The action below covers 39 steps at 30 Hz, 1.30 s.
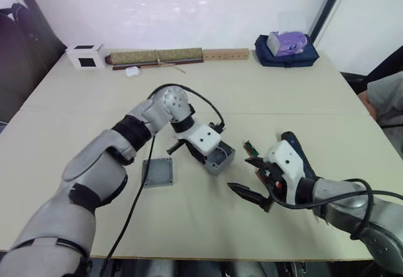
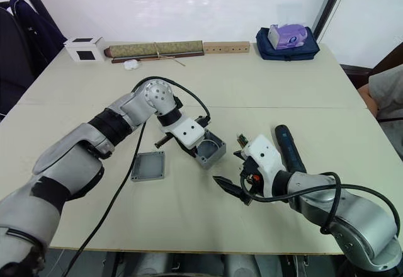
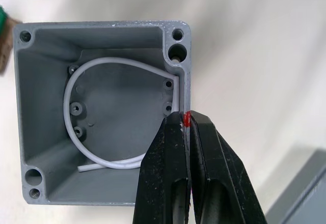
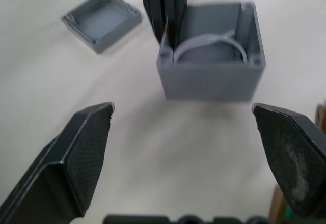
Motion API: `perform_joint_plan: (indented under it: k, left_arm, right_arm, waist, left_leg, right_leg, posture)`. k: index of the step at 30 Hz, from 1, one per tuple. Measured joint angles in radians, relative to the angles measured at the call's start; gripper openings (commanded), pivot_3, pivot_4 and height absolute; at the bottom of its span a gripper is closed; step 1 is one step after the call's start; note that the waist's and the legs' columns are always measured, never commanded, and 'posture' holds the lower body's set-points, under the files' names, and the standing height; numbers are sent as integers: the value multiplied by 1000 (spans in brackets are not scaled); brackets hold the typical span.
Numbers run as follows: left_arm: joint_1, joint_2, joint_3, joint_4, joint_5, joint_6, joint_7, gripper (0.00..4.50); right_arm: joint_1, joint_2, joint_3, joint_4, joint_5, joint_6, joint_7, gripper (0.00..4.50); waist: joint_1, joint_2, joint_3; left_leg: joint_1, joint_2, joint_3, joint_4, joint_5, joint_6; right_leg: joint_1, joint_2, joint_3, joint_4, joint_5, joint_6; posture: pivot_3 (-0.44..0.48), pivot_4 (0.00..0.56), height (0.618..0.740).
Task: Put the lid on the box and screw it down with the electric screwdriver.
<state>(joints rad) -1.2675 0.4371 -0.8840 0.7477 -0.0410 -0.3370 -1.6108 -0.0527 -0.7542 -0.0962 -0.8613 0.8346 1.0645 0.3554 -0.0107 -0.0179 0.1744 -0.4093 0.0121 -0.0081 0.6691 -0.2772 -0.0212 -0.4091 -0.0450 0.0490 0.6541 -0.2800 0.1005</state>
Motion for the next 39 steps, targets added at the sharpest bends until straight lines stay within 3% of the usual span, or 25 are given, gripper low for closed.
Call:
perform_joint_plan:
  k: [4, 12, 16, 23, 28, 32, 39]
  left_arm:
    - [-6, 21, -72, -4, -19, -40, 2, 11]
    - [-6, 79, -122, -34, -48, -38, 0, 2102]
    - [-8, 159, -119, -126, -126, 51, 0, 2102]
    - [-31, 363, 9, -347, -337, 392, 0, 2102]
    - [92, 549, 168, -498, -360, 610, 15, 2102]
    - [271, 641, 334, -670, -396, 974, 171, 2102]
    - [438, 617, 474, -921, -409, 1652, 533, 2102]
  right_arm:
    - [6, 0, -6, -3, 15, 0, -16, 4500]
    - [-22, -3, -5, -3, 26, -1, -7, 4500]
    - [-60, -8, 18, 3, 31, -2, 15, 4500]
    - [-134, -17, 62, 39, 20, -6, 64, 4500]
    - [-214, -23, 109, 64, 3, -24, 113, 4500]
    - [-297, -20, 145, 63, -7, -33, 140, 4500]
    - [-354, -133, 367, 49, -194, -96, 223, 4500]
  waist:
    - [-5, 0, 0]
    - [-6, 0, 0]
    - [-7, 0, 0]
    - [-7, 0, 0]
    - [-16, 1, 0]
    - [-16, 1, 1]
    - [-5, 0, 1]
  left_leg:
    - [1, 0, 0, 0, 0, 0]
    - [1, 0, 0, 0, 0, 0]
    - [1, 1, 0, 0, 0, 0]
    - [1, 1, -1, 0, 0, 0]
    - [2, 3, 0, 0, 0, 0]
    - [1, 4, -1, 0, 0, 0]
    - [1, 1, 0, 1, 0, 0]
  right_leg:
    - [0, 0, 0, 1, 0, 0]
    - [0, 1, 0, 1, 0, 0]
    - [0, 1, 0, 1, 0, 0]
    - [0, 0, 0, 1, 0, 0]
    - [-1, 2, 1, 3, 0, 0]
    - [-1, 1, 0, 4, -1, 0]
    - [-1, -1, 0, 4, -1, 1]
  posture:
    - [0, 150, 740]
    - [0, 150, 740]
    - [0, 150, 740]
    - [0, 150, 740]
    - [0, 150, 740]
    - [0, 150, 740]
    - [0, 150, 740]
